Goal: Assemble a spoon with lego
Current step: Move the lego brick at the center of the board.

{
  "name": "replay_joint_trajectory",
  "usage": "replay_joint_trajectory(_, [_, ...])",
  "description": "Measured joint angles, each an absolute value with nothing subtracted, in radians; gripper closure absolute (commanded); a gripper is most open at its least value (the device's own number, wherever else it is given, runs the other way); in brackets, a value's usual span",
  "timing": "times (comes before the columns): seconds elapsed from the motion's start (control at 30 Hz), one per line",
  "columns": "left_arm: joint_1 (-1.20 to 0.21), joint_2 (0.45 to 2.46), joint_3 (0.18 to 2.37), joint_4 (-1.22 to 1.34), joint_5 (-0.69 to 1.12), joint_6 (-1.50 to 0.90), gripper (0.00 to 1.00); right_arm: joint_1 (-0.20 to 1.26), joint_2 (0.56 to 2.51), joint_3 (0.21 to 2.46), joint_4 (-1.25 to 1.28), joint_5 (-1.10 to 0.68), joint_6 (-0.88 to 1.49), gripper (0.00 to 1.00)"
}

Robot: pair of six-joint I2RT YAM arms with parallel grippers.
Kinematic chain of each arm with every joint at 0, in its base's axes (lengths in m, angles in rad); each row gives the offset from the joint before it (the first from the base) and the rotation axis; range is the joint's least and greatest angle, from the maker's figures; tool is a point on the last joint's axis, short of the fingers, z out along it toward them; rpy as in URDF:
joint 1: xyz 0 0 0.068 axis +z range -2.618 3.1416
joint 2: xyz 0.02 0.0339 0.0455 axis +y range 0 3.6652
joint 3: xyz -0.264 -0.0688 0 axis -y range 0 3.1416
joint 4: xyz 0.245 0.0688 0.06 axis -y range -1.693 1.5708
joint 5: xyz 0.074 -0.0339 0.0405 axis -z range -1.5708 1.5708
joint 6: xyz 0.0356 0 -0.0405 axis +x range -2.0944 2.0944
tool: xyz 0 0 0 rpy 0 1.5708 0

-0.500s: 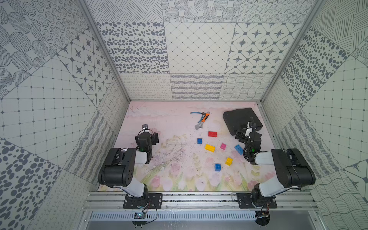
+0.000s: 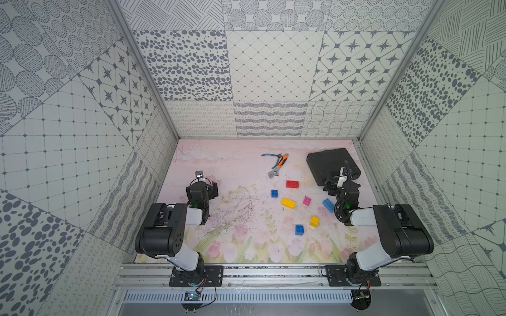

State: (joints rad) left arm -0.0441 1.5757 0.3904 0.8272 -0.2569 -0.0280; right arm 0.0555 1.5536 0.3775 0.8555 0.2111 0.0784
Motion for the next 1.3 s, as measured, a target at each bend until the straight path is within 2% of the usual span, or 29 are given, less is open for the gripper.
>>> replay_joint_trajectory(0.07, [-0.044,1.567,0.392,0.817,-0.257,-0.027,0.02,0.062,1.522,0.381,0.807,0.224,0.078,0.02])
replay_joint_trajectory(0.13, [-0.061,1.514,0.416,0.749,-0.274,-0.02,0.02,0.083,1.417,0.407,0.645,0.258,0.076,0.02])
replay_joint_trajectory(0.27, [-0.151,1.314,0.582,0.517,-0.301,-0.05,0.02,0.169,1.13,0.69,0.14,0.26,0.146,0.02])
replay_joint_trajectory(0.37, [-0.216,1.205,0.793,0.298,-0.27,-0.159,0.02,0.332,1.024,0.976,-0.216,0.237,0.281,0.02])
replay_joint_trajectory(0.43, [-0.276,1.156,0.865,0.195,-0.242,-0.218,0.02,0.472,1.014,1.086,-0.403,0.207,0.381,0.02])
replay_joint_trajectory(0.6, [-0.505,1.018,0.873,-0.101,-0.171,-0.369,0.02,0.851,1.108,1.074,-0.781,0.156,0.657,0.04])
replay_joint_trajectory(0.73, [-0.651,0.905,0.787,-0.277,-0.175,-0.466,0.02,0.994,1.245,0.971,-0.936,0.149,0.843,0.07])
replay_joint_trajectory(0.9, [-0.816,0.829,0.721,-0.432,-0.231,-0.57,0.02,1.093,1.266,0.915,-1.019,0.188,1.036,0.18])
replay_joint_trajectory(1.07, [-0.908,0.822,0.676,-0.485,-0.273,-0.63,0.02,1.091,1.304,0.886,-0.989,0.211,1.089,0.25])
replay_joint_trajectory(1.13, [-0.928,0.813,0.655,-0.495,-0.281,-0.648,0.02,1.073,1.338,0.885,-0.958,0.209,1.084,0.31])
replay_joint_trajectory(1.3, [-0.946,0.757,0.609,-0.513,-0.311,-0.679,0.02,1.013,1.365,0.862,-0.876,0.205,1.051,0.35])
